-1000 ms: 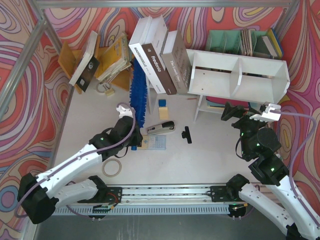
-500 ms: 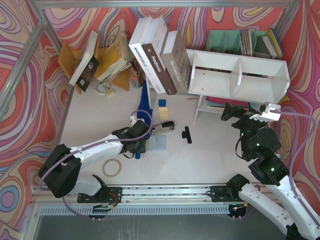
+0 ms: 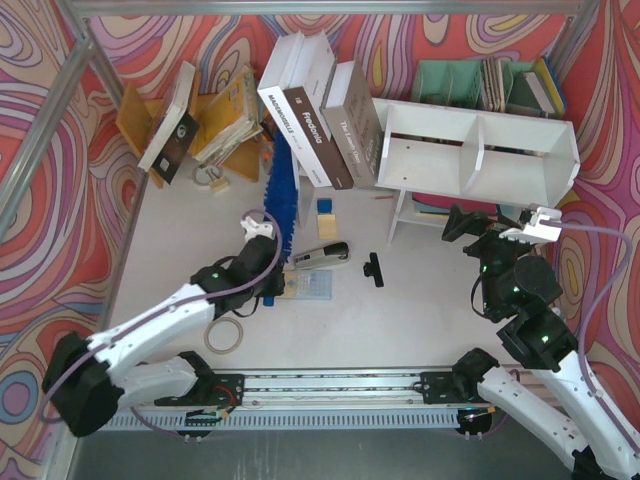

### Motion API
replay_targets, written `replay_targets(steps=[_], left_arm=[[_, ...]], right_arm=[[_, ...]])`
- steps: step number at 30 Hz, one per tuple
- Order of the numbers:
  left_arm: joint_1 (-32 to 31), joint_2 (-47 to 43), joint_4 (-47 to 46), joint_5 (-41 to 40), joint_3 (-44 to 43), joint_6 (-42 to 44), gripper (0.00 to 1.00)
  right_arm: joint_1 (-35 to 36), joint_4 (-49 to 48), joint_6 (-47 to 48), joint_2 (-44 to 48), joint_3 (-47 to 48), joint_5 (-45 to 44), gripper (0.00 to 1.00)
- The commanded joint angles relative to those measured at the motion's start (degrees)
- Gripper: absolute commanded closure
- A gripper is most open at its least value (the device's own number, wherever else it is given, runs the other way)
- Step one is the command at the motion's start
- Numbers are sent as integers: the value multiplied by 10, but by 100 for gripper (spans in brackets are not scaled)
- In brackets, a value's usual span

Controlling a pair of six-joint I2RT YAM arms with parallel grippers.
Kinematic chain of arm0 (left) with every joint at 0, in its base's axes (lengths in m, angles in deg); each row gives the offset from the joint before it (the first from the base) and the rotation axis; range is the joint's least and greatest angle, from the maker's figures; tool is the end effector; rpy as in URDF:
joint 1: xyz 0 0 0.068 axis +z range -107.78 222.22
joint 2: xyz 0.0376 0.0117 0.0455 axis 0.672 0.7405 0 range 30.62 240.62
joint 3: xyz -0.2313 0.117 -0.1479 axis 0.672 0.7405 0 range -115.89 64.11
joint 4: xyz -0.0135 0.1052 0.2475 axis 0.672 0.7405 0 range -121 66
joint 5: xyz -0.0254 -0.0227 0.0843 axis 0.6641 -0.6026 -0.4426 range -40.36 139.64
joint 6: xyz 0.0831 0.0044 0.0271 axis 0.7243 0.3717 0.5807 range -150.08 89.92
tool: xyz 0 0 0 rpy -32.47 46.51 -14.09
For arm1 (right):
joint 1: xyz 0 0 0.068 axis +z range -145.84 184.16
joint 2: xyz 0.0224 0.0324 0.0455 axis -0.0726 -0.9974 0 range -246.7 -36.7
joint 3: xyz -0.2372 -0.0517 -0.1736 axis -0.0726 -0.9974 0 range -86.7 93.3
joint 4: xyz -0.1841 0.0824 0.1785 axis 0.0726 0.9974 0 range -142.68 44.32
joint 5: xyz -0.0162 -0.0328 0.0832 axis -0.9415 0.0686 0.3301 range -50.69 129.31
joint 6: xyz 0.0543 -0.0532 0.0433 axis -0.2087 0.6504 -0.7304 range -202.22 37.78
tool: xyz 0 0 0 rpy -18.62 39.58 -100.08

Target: Dust the bookshelf with a duster

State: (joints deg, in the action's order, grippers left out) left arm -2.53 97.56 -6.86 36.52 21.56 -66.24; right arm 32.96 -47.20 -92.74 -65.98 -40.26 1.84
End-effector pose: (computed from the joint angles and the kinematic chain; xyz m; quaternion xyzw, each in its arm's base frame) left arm 0.1976 -0.1710 0.2187 0.0293 0.9295 -0.1469 0.3369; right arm 0.1312 0.0184 0.4151 0.1509 0.6299 0.0560 0.7598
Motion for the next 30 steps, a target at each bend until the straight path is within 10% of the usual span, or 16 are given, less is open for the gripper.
replay_targets(steps=[1, 18, 30], left_arm=[[-3, -84, -31, -51, -22, 23, 100], [-2, -296, 6, -167, -133, 156, 100], [-2, -277, 16, -43, -266, 125, 100]], right_arm=[[-2, 2, -3, 2, 0, -2, 1], [-2, 2, -1, 7, 2, -4, 1], [-2, 73, -43, -6, 79, -28, 1]])
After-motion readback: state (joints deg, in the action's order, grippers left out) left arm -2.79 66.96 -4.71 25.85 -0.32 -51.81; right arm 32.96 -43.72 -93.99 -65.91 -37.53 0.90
